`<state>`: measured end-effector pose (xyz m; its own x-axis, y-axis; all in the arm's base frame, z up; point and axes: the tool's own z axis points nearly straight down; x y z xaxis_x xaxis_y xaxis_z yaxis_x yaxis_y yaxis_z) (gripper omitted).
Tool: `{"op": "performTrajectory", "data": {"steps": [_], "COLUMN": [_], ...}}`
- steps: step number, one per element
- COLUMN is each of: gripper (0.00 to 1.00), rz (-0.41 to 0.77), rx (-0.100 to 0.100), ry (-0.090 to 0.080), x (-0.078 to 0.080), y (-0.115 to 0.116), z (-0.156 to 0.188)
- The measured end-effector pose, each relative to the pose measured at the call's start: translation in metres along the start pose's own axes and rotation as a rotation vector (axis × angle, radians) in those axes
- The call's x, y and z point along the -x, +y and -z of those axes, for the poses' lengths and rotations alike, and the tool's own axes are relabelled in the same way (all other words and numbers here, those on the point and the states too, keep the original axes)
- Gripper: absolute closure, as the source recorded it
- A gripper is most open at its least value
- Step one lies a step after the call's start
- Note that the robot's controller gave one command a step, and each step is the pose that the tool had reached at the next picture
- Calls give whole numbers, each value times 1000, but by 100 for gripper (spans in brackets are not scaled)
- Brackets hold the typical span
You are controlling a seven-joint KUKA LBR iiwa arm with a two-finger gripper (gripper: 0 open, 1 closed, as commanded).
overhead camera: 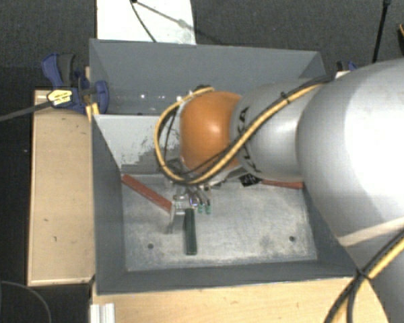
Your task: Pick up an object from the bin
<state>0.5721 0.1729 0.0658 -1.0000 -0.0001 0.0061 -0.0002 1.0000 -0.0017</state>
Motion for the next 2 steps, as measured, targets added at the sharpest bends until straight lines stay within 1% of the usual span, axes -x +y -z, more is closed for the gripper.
{"op": "performTrajectory", "data": {"steps": [1,2], "gripper": [100,100], "rz": [-11,-14], "rx": [0,5], "ry": [-10,-16], "x": [3,-14], "y": [-1,0], "z": [5,177]}}
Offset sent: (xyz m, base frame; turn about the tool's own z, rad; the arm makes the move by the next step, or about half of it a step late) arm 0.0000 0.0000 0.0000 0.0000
